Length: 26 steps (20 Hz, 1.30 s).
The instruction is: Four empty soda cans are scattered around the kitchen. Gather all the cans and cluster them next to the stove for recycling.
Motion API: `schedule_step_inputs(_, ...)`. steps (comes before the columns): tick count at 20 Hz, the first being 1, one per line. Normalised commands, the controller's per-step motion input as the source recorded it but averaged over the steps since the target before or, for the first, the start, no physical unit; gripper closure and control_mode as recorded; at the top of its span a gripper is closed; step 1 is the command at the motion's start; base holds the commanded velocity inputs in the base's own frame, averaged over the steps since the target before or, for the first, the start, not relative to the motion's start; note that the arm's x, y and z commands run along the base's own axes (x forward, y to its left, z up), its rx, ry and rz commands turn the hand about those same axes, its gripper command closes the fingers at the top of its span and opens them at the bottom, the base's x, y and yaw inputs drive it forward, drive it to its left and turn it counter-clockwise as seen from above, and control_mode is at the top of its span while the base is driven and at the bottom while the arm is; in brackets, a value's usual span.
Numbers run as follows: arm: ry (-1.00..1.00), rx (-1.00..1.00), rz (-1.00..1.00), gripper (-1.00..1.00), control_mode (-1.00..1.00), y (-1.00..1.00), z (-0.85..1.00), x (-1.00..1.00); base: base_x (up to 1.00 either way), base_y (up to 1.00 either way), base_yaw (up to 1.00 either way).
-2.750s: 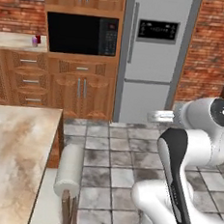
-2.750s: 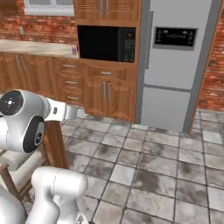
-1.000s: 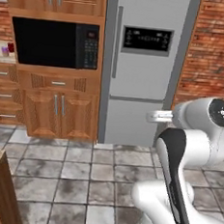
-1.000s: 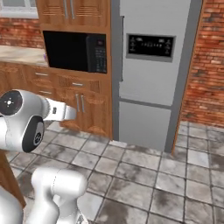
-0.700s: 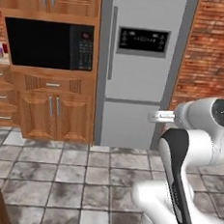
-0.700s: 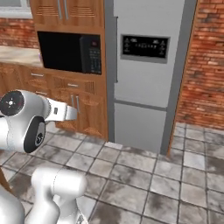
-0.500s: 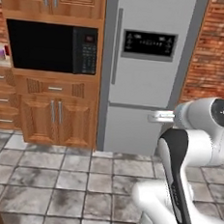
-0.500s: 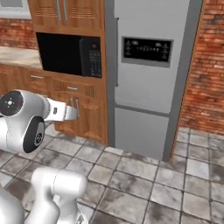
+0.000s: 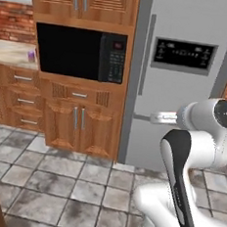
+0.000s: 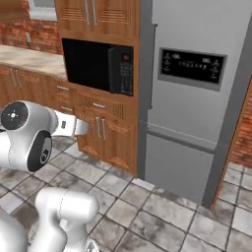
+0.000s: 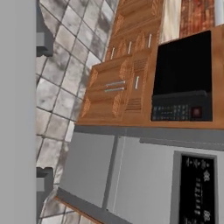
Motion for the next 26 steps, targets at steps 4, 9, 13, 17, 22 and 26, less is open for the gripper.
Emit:
schedule_step_inputs(4, 0.00, 0.00, 0.00, -1.00, 1.00, 0.00, 0.00, 0.00, 0.27, 0.00, 0.39)
schedule_step_inputs(9, 0.00, 0.00, 0.00, -1.00, 1.00, 0.00, 0.00, 0.00, 0.23, 0.00, 0.39)
schedule_step_inputs(13, 0.00, 0.00, 0.00, -1.00, 1.00, 0.00, 0.00, 0.00, 0.22, 0.02, 0.38)
schedule_step_inputs(17, 0.00, 0.00, 0.00, -1.00, 1.00, 0.00, 0.00, 0.00, 0.27, 0.03, 0.37)
schedule_step_inputs(22, 0.00, 0.00, 0.00, -1.00, 1.00, 0.00, 0.00, 0.00, 0.52, 0.00, 0.31)
schedule_step_inputs(26, 0.00, 0.00, 0.00, -1.00, 1.00, 0.00, 0.00, 0.00, 0.75, 0.00, 0.25)
